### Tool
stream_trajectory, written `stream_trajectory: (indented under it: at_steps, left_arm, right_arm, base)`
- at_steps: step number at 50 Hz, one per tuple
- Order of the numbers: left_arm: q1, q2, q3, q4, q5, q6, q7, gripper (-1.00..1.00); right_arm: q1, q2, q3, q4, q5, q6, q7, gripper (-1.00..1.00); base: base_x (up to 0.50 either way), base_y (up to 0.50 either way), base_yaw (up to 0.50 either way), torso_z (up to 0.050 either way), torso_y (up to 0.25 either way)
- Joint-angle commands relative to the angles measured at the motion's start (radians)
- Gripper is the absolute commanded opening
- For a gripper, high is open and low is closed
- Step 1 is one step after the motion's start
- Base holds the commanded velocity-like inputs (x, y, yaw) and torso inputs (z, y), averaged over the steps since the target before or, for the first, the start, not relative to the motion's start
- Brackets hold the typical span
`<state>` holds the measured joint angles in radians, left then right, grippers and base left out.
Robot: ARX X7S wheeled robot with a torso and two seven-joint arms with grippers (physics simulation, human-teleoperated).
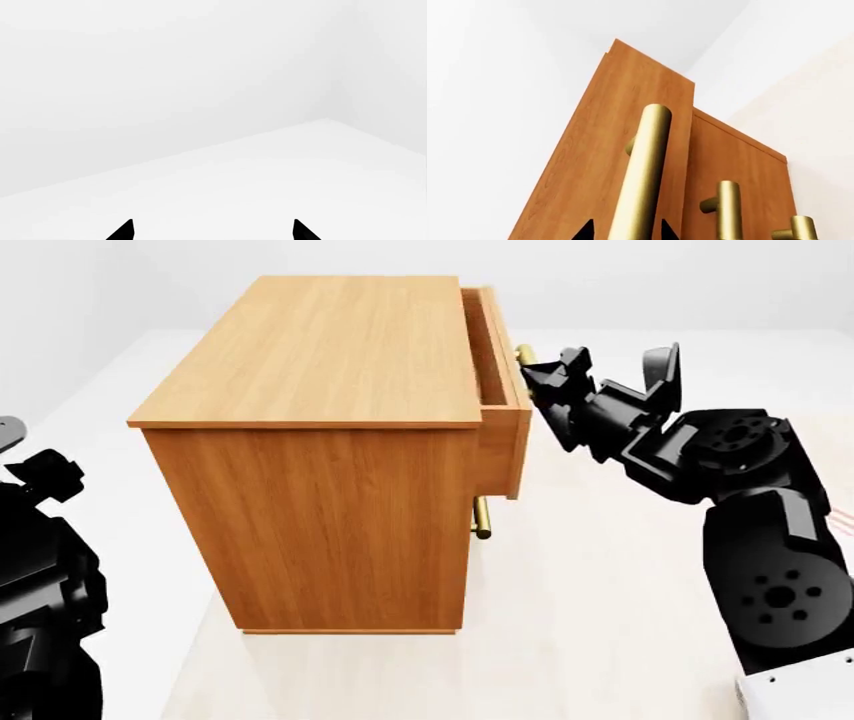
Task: Open the top drawer of the cabinet and put the bowl in it.
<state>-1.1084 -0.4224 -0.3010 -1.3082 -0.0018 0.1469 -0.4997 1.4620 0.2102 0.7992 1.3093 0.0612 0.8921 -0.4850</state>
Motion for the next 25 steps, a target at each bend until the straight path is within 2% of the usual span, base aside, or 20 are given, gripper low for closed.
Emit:
stream_trajectory:
  at_steps: [1,25]
  left_arm:
    - [0.001,0.000,-0.001,0.000,0.000,0.000,0.000,1.00]
    - [0.000,0.003,0.002,0.000,0.003,0.002,-0.001,1.00]
  right_arm:
    - [0.016,0.051,-0.052,-0.004,-0.019,-0.018,-0.012,-1.00]
    - [0.016,0.097,-0.046,-0.004,-0.025,-0.013,-0.040,-1.00]
  base:
    - [0.00,0.00,0.00,0.000,0.000]
    - [0.00,0.00,0.00,0.000,0.000]
